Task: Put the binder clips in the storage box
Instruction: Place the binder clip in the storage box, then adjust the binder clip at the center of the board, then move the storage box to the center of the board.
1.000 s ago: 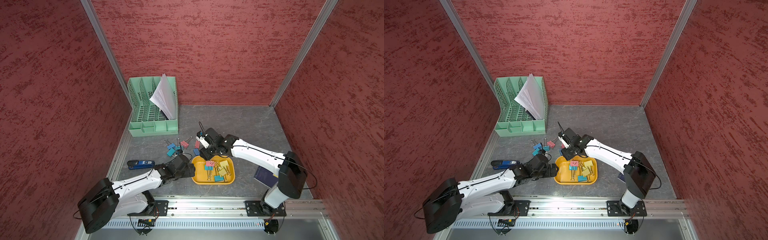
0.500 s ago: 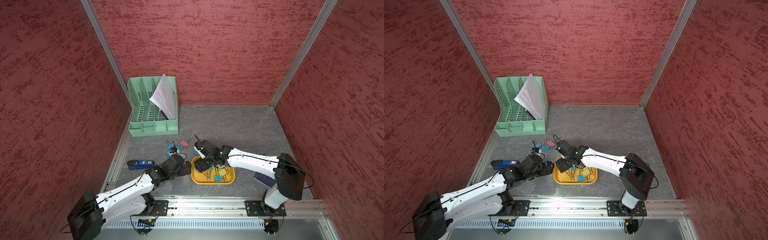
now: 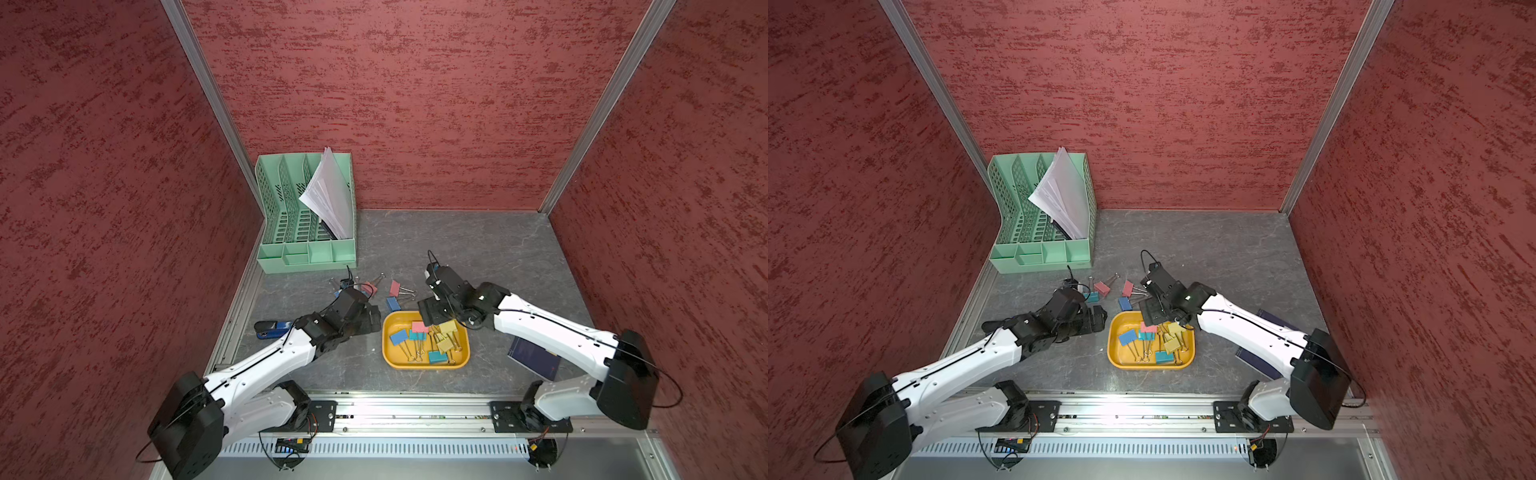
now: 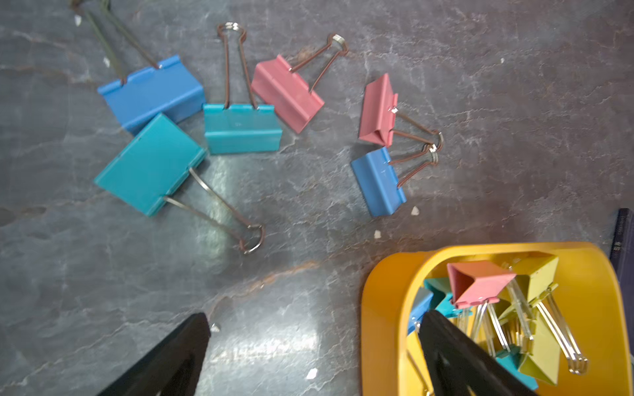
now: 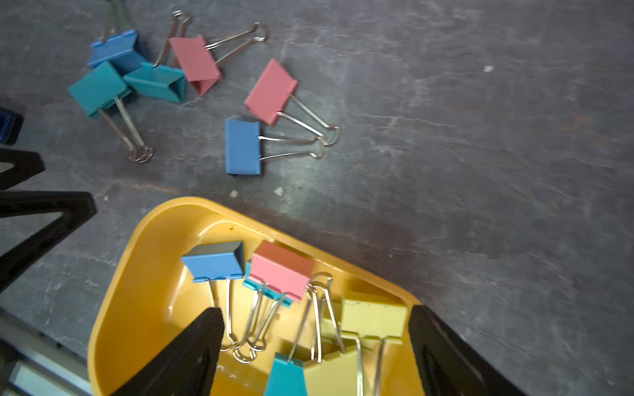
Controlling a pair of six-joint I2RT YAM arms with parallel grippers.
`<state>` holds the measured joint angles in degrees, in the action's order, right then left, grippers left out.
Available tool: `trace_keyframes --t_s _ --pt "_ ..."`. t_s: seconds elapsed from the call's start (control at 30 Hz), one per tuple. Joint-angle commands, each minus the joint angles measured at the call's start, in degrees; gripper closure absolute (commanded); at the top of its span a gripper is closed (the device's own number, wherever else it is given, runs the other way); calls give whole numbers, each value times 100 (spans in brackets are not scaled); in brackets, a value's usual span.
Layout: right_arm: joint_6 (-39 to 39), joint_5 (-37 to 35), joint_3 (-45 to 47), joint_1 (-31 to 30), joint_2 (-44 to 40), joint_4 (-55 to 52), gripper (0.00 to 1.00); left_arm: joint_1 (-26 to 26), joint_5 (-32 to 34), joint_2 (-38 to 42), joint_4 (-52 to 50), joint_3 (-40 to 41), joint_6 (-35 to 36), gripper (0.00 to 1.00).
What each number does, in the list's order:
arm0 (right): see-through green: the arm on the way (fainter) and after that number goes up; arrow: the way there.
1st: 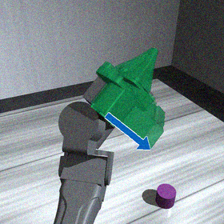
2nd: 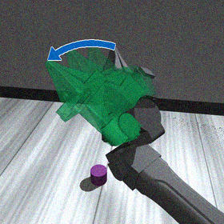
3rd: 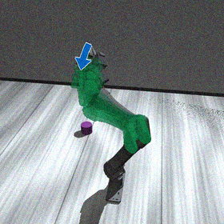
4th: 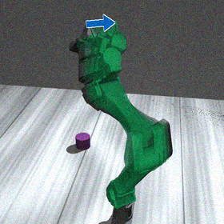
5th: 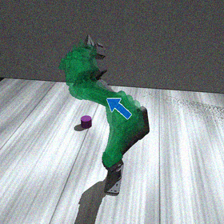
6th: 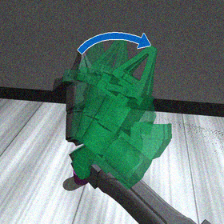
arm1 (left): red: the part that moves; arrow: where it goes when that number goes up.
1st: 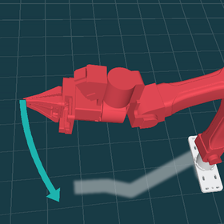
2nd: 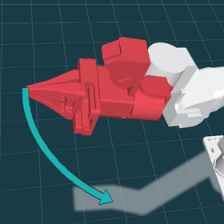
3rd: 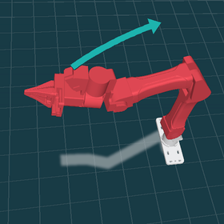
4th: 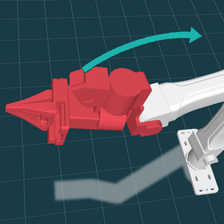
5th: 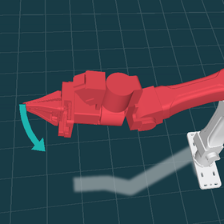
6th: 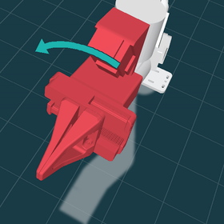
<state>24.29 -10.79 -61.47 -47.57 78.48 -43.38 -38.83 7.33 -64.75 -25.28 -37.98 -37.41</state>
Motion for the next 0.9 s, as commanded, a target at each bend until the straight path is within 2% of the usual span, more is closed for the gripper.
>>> trace_keyframes --t_s 0.0,0.1,0.2,0.27,0.47,0.6,0.63,0.7,0.73,0.77,0.87 --pt "412 -380 349 247 -212 -662 11 142 -285 -592 156 -635 361 0" --pt "551 -302 684 361 -399 -666 14 172 -391 -1210 137 -1124 408 0" --pt "707 -336 936 457 -557 -673 22 202 -460 -1624 255 -1321 386 4" --pt "756 -306 1051 515 -629 -670 28 252 -501 -1772 362 -1344 366 7" --pt "889 -310 1323 631 -685 -655 35 341 -694 -2090 527 -1470 365 7" --pt "884 -142 1636 834 -593 -319 50 342 -806 -2373 646 -1593 366 14" --pt "871 -92 1681 884 -522 -242 54 350 -846 -2444 672 -1628 363 18" --pt "849 -46 1691 906 -408 -145 70 350 -849 -2582 683 -1684 349 28" --pt "841 -23 1696 910 -377 -113 78 357 -832 -2648 674 -1713 348 38" --pt "831 -22 1690 908 -362 -89 81 358 -814 -2707 666 -1729 342 46" --pt "790 -54 1620 921 -334 -91 83 384 -821 -2928 658 -1786 339 65"
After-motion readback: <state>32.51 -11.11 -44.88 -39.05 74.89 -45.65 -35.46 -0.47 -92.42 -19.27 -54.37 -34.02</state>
